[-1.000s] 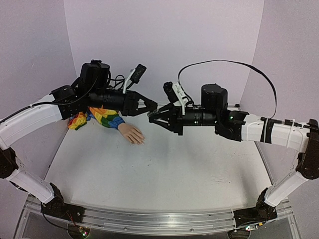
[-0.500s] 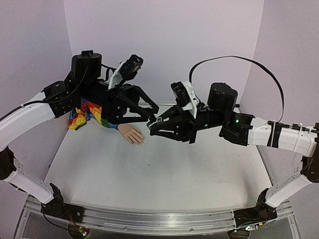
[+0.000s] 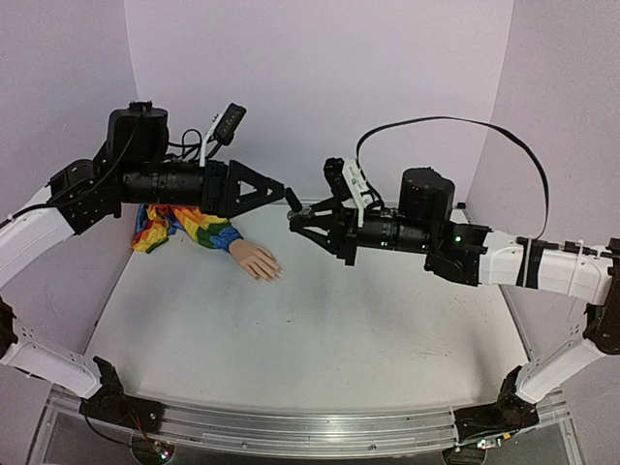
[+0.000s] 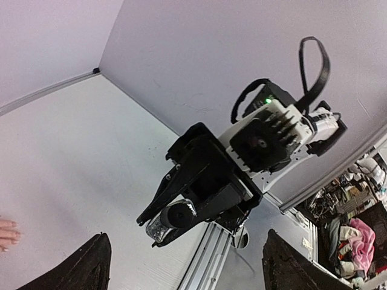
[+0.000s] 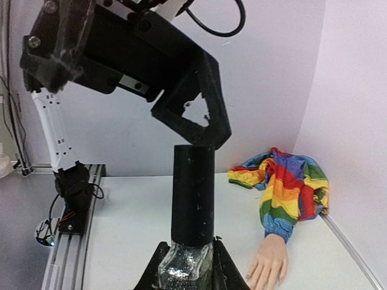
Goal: Paint the nails
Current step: Screw the nail polish bottle cap onto the nail polish bottle.
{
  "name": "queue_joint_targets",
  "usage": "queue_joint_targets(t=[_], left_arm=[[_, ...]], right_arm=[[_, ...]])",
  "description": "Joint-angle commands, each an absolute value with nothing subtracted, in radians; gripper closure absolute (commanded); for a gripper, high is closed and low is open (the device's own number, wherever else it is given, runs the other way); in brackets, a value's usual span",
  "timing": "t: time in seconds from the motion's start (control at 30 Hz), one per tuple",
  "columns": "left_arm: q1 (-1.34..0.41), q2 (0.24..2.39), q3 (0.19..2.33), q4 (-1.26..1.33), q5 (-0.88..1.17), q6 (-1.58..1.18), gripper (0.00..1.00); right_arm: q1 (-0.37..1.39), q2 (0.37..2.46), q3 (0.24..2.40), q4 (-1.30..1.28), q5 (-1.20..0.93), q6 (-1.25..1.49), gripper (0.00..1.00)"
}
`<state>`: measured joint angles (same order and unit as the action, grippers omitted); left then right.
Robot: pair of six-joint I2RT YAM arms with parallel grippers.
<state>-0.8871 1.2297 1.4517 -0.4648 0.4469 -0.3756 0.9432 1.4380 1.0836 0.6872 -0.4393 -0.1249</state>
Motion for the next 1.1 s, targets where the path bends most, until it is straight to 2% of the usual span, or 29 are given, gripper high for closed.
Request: queue_joint_targets(t=[0.0, 0.2, 0.3, 0.37, 0.53, 0.77, 0.9, 0.97, 1.07], left_arm=[[-0.886, 1.256, 1.487, -0.472, 0.348, -0.441, 0.13], [-0.895, 1.329, 1.543, -0.471, 0.362, -0.43, 0.14], [-0.899, 1.356, 1.558, -0.471, 0.345, -0.434, 0.21], [-0.903, 1.365, 1.563, -0.471, 0.318, -0.44, 0.27], [-0.92, 1.388, 1.587, -0.47, 0.295, -0.431, 0.52], [-0.932, 1.429, 1.609, -0.471, 0.323, -0.418, 0.69], [-0.939, 1.442, 1.612, -0.471, 0.351, -0.39, 0.92], [-0.94, 1.443, 1.607, -0.47, 0.406, -0.361, 0.99], [-0.94, 1.426, 1.556, -0.399, 0.637, -0.212, 1.0]], right_arm=[[0.941, 1.45, 1.112, 0.744, -0.325, -0.14, 1.0], [0.943, 1.452, 1.117, 0.728, -0.311, -0.146, 1.0], [0.943, 1.453, 1.118, 0.723, -0.302, -0.149, 1.0], [0.944, 1.456, 1.119, 0.721, -0.296, -0.149, 1.0], [0.946, 1.462, 1.123, 0.716, -0.285, -0.153, 1.0], [0.946, 1.465, 1.133, 0.707, -0.278, -0.153, 1.0], [0.946, 1.454, 1.129, 0.71, -0.273, -0.14, 1.0], [0.946, 1.447, 1.13, 0.711, -0.299, -0.125, 1.0], [0.937, 1.429, 1.133, 0.715, -0.439, -0.09, 1.0]])
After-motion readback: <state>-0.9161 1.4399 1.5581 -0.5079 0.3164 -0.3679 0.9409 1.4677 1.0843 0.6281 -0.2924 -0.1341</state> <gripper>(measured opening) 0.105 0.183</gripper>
